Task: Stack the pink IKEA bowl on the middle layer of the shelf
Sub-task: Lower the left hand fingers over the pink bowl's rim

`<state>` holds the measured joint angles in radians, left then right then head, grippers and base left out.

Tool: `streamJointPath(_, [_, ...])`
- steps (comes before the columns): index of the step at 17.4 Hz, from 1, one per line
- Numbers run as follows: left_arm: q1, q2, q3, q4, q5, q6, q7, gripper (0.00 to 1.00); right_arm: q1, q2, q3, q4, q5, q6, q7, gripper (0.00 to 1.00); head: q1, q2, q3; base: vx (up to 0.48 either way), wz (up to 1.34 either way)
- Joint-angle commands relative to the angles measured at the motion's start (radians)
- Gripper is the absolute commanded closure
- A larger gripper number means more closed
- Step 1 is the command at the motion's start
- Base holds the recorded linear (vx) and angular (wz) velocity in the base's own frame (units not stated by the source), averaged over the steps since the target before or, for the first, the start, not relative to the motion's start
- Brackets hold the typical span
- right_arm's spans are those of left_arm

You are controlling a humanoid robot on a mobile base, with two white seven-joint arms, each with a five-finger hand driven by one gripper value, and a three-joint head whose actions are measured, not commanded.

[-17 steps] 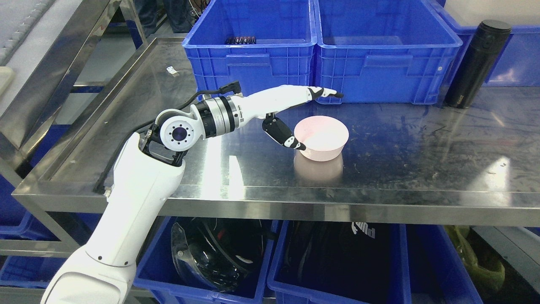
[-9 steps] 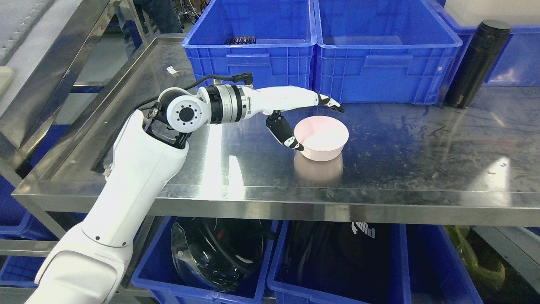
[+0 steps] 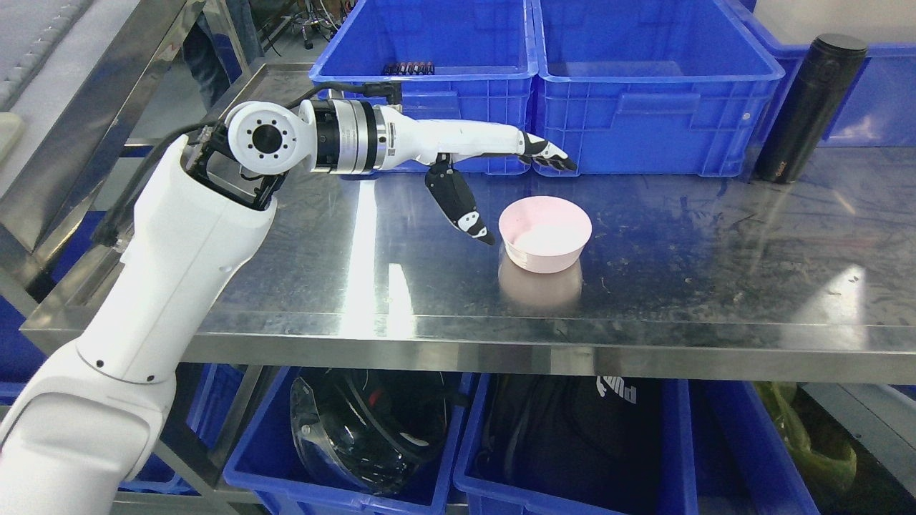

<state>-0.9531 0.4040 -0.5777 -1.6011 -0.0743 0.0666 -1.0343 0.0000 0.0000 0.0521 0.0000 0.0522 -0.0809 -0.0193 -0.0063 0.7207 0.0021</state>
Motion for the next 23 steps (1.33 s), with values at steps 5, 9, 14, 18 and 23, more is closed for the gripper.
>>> streamJointPath(5, [-0.007, 0.105, -0.166, -0.011, -0.016, -0.037, -0.029, 0.07, 0.003, -0.017, 0.000, -0.017, 0.000, 0.000, 0.001, 0.00, 0.0000, 0.000, 0.000, 0.000, 0.00])
streamJointPath(9, [0.053, 0.099, -0.163, -0.011, -0.163, -0.051, -0.029, 0.08, 0.003, -0.017, 0.000, -0.017, 0.000, 0.000, 0.001, 0.00, 0.0000, 0.000, 0.000, 0.000, 0.00])
streamJointPath(14, [0.053, 0.039, -0.108, -0.005, -0.246, -0.082, -0.018, 0.13, 0.003, -0.017, 0.000, -0.017, 0.000, 0.000, 0.001, 0.00, 0.0000, 0.000, 0.000, 0.000, 0.00])
streamJointPath(18, [0.045, 0.013, -0.111, 0.024, -0.252, -0.083, -0.017, 0.13, 0.003, -0.017, 0.000, -0.017, 0.000, 0.000, 0.001, 0.00, 0.0000, 0.000, 0.000, 0.000, 0.00])
streamJointPath(23, [0.043, -0.070, -0.137, 0.099, -0.254, -0.125, -0.017, 0.14, 0.003, -0.017, 0.000, -0.017, 0.000, 0.000, 0.001, 0.00, 0.0000, 0.000, 0.000, 0.000, 0.00])
